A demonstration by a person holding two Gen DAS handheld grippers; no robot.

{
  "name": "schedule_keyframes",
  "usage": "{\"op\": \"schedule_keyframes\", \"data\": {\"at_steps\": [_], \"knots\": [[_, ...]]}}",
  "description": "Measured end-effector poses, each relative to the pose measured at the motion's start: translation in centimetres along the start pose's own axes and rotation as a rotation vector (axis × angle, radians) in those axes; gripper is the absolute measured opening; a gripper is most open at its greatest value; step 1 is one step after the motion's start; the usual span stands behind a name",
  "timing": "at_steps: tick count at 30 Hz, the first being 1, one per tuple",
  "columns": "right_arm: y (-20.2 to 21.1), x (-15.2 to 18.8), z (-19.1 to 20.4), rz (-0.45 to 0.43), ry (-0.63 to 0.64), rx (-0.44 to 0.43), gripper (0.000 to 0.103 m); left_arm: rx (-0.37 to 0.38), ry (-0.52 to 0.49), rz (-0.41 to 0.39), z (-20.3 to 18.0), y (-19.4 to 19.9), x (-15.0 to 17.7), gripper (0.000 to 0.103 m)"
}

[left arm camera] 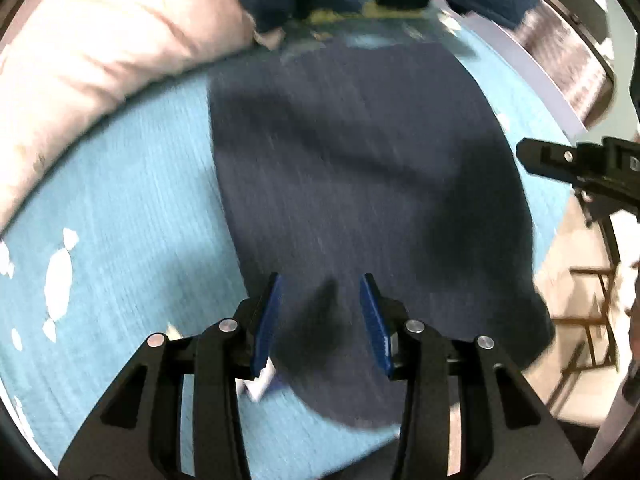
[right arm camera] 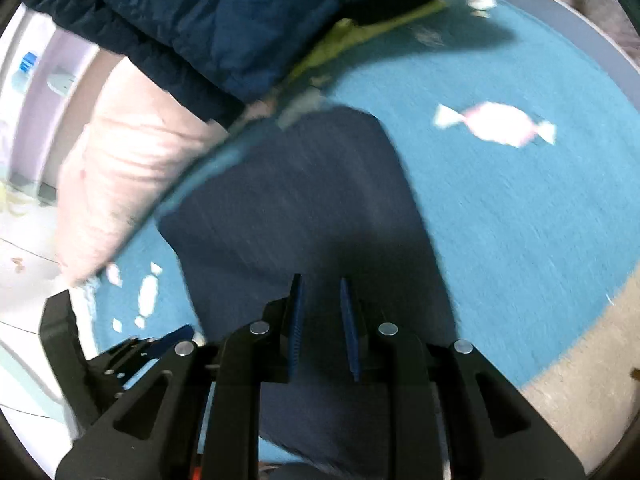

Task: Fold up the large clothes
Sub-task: 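Lower the folded denim jacket onto the bed cover with both tools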

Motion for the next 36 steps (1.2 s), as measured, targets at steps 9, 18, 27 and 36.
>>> {"op": "schedule_keyframes", "data": {"at_steps": [9,18,27,36], "knots": [[-8.2,-5.8,-2.9,0.039,-0.165,0.006,0.006,-0.076,0.093,0.073,3.0,-6.5,-8.6,0.043],[-5.3,-3.7,-3.6,0.042,-0.241,-0.063,0.004,-0.157,-0.008,0.041,1.9,-4.7,-6.3,0.047],[0.2,10.0,-4.7,0.174,-0.194,0.060,0.006,-0.079,-0.108,0.081,-0.1,-1.5,4.0,0.047],[-2.4,13.1,-6.4,0.117,-0.207,0.194,0.000,0.016,0.087,0.295,0.1,-7.0,10.8,0.046]]}}
Point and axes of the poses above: each gripper's, at about its wrist camera, not at the fingertips, and y roughly against the way its jaws point, z to its left, x to its underside, the point moved 6 cm from there along -y, roughly the way its jaws point, and after that the axes turned 7 degrees about -x, right-handed, at the moved point
